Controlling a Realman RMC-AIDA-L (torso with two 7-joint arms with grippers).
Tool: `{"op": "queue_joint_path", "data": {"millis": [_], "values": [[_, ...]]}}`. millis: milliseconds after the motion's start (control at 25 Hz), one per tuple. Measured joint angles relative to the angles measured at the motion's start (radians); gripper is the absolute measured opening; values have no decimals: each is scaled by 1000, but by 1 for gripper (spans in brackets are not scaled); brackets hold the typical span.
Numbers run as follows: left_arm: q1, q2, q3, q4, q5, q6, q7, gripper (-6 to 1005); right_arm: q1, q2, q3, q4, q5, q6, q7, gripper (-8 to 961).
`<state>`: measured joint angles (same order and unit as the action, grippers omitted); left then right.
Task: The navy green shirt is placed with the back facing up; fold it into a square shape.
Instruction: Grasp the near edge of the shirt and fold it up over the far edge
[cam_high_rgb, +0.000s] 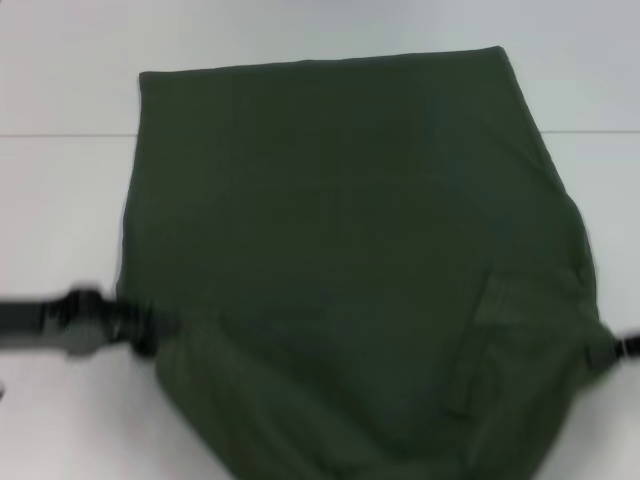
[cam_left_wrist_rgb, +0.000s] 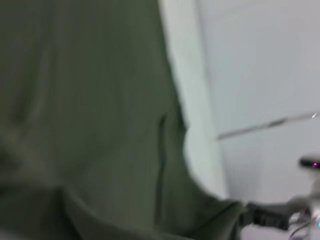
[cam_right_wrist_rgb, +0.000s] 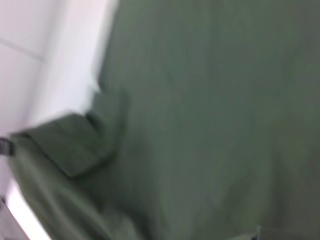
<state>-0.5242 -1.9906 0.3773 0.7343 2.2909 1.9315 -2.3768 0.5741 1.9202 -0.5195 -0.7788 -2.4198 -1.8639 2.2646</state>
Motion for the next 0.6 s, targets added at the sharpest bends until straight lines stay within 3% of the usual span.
{"op": "queue_joint_path", "data": {"millis": [120,240,400,600], "values": [[-71,5,-61,-37,-19,-66,-54,18,37,-6,17,0,84,67,36,63],[-117,11,-65,-51,-26,-157,-99,18,82,-15,18,0,108,175,70,64],[-197,16,-56,-82,-37,-410,-123,18,140,-17,-20,2,105,373,99,65],[-239,12,86,-149,-34,-691,-124,18,202,13,-151,57,92,698,94,66]]}}
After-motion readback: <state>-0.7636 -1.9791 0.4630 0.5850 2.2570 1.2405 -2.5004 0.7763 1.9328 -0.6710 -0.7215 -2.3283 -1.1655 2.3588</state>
